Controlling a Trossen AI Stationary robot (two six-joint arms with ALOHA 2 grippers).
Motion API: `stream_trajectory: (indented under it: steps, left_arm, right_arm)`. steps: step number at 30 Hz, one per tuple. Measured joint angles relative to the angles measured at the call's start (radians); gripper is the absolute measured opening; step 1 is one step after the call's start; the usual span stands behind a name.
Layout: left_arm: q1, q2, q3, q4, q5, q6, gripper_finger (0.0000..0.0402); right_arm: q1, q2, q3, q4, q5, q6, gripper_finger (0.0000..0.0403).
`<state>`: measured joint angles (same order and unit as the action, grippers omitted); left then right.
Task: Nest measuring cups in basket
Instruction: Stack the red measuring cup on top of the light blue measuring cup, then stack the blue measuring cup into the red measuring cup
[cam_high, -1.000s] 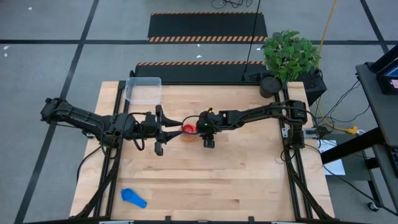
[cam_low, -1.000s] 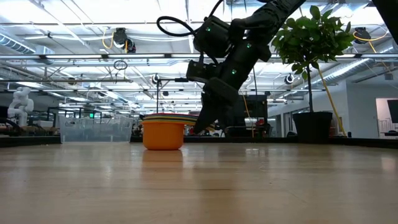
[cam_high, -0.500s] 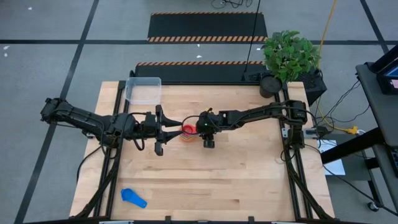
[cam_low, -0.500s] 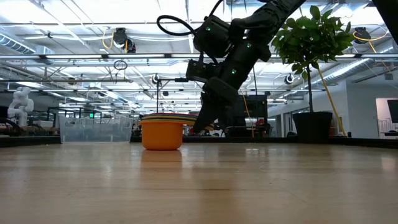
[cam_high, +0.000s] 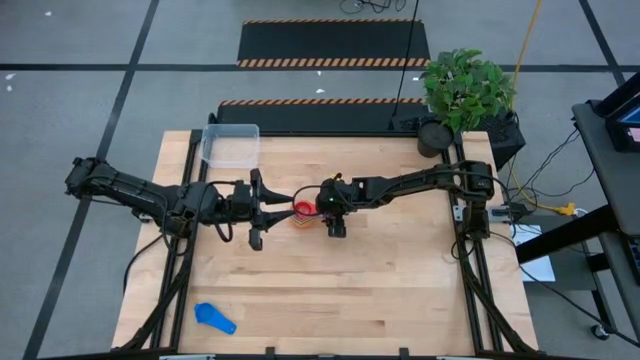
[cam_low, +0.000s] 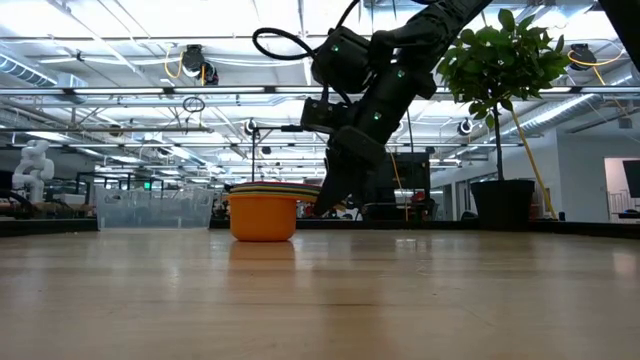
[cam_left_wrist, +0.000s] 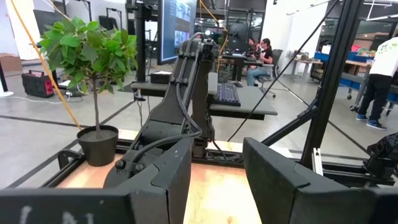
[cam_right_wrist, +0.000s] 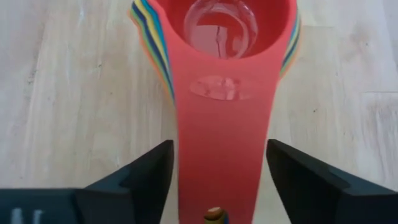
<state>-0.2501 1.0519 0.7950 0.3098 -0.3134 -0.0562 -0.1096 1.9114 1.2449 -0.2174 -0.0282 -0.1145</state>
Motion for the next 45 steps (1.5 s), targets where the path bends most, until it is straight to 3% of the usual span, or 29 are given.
stream_trajectory:
  steps: [8,16,21,25,33,45]
  left_arm:
    - [-0.010,0.000,-0.001,-0.007,-0.012,-0.007,0.0146]
    - [-0.160,0.081,0.007,0.095,-0.061,0.120,0.0094]
    - [-0.274,0.212,0.108,0.104,-0.170,0.205,0.0073]
    - [-0.332,0.328,0.226,-0.002,-0.262,0.221,0.0070]
    - [-0.368,0.499,0.452,-0.350,-0.325,0.027,0.0070]
    - [-0.416,0.566,0.475,-0.496,-0.326,-0.180,0.0070]
  right_arm:
    - [0.003,-0.051,0.000,-0.034,0.001,0.028,0.0283]
    - [0.007,-0.188,0.000,-0.165,0.004,0.118,0.0286]
    - [0.027,-0.266,-0.003,-0.209,0.003,0.190,0.0286]
    - [0.067,-0.330,-0.043,-0.213,0.002,0.208,0.0286]
    - [0.152,-0.480,-0.139,-0.214,0.002,0.264,0.0286]
    - [0.270,-0.688,-0.296,-0.115,0.006,0.429,0.0286]
